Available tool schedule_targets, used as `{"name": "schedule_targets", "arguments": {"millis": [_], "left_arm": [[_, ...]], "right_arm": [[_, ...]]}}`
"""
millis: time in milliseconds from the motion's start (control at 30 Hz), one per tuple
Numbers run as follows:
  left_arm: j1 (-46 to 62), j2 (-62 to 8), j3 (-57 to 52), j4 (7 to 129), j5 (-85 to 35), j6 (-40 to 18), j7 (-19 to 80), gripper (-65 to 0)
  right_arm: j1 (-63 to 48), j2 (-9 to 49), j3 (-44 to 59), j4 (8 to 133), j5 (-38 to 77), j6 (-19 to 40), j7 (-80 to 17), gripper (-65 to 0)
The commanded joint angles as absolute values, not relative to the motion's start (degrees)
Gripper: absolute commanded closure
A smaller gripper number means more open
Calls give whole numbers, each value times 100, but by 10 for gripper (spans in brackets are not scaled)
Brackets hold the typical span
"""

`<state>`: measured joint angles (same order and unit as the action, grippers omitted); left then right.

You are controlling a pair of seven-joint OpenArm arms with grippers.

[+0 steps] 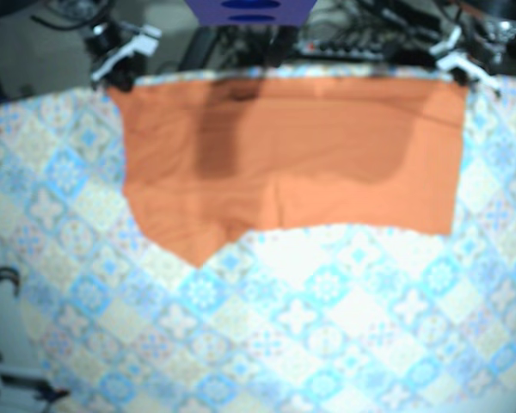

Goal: Fold the T-shirt properly
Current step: 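Release the shirt and raise both grippers away from it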

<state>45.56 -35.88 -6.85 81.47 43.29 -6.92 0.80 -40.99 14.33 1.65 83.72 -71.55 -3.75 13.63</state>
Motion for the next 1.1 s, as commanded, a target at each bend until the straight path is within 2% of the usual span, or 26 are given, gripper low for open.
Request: {"name": "schedule_targets", "arguments": {"millis": [0, 700, 900, 1067], "left_arm": [[4611, -3679, -743, 8180, 4330, -593, 127, 0], [4620, -3644, -716, 8180, 4330, -593, 127, 0], [4620, -3644, -716, 8180, 4330, -593, 127, -5], [4611, -3644, -716, 8180, 4330, -593, 119, -103]], "right_arm": [[-4180, 1490, 207, 8453, -7099, -488, 1341, 0], [-4233, 1490, 171, 8365, -7143, -488, 1332, -4], [-4251, 1490, 171, 8268, -7143, -488, 1332, -82], [-4303, 1499, 163, 8268, -7143, -488, 1341, -146]]}}
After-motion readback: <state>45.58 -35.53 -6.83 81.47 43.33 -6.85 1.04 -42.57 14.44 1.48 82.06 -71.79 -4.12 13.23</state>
